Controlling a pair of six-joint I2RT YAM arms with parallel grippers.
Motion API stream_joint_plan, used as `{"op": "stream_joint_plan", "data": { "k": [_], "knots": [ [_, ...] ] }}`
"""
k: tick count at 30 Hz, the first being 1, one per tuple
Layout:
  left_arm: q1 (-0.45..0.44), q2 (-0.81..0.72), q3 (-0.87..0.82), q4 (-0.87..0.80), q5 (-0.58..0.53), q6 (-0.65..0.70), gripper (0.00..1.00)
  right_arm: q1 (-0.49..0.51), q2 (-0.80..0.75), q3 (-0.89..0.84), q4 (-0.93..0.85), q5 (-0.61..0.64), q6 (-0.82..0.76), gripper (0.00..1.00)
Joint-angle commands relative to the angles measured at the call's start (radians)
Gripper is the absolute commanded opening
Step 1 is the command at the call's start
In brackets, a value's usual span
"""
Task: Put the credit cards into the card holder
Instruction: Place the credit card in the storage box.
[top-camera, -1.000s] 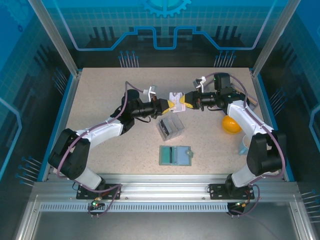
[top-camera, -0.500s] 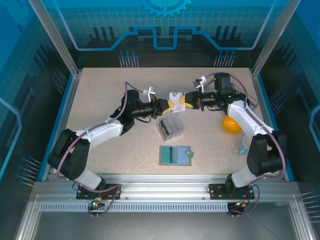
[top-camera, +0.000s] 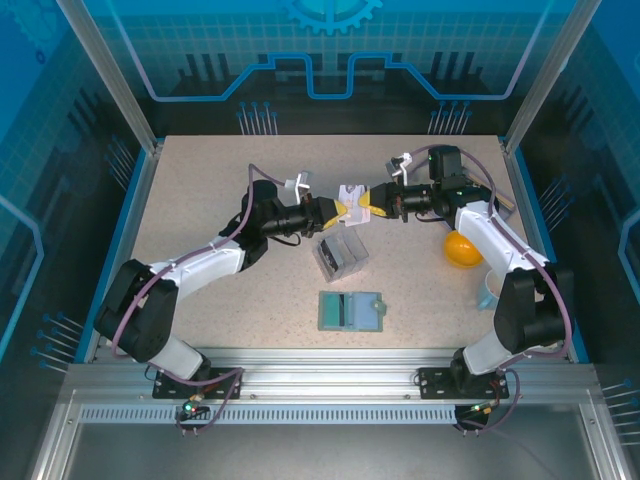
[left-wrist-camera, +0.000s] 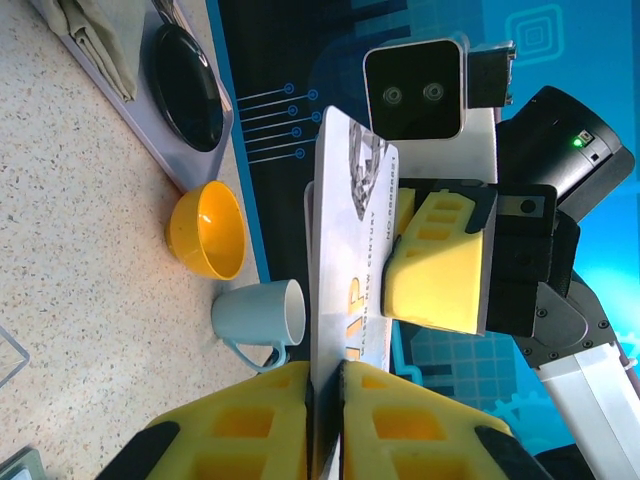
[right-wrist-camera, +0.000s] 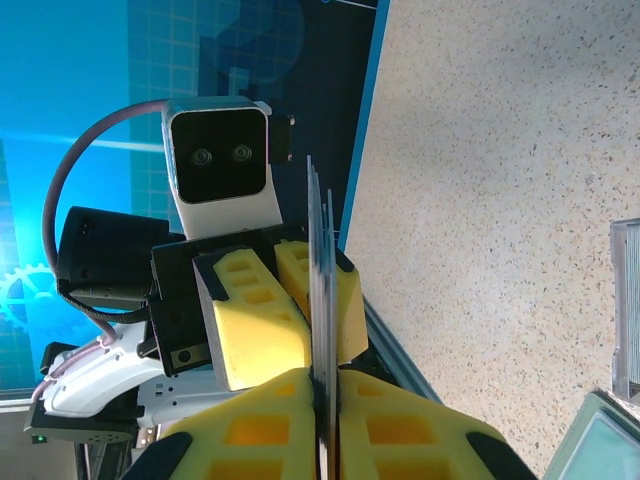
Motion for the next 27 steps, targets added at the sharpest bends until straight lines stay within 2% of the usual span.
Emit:
{"op": "stream_joint_plan", "data": {
  "k": [1, 10, 16, 22, 25, 27],
  "knots": [
    [0.026, -0.017, -0.035, -0.065, -0.052, 0.015, 0.14, -0.022, -0.052, -0.006, 0.001, -0.053, -0.004, 0.1],
    [0.043, -0.039, -0.054, -0.077, -0.054, 0.022, 0.11, -0.032, -0.049, -0.015, -0.019, -0.053, -0.022, 0.1],
    [0.046, -0.045, -0.059, -0.074, -0.054, 0.026, 0.05, -0.033, -0.043, -0.021, -0.022, -0.053, -0.029, 0.1],
    [0.053, -0.054, -0.067, -0.072, -0.06, 0.023, 0.03, -0.035, -0.036, -0.022, -0.049, -0.044, -0.059, 0.09],
    [0.057, -0.069, -0.083, -0.076, -0.075, 0.023, 0.03, -0.032, -0.024, 0.004, -0.164, 0.028, -0.161, 0.07],
    [0.059, -0.082, -0.092, -0.088, -0.085, 0.025, 0.03, -0.014, -0.006, 0.041, -0.281, 0.127, -0.269, 0.07]
  ]
}}
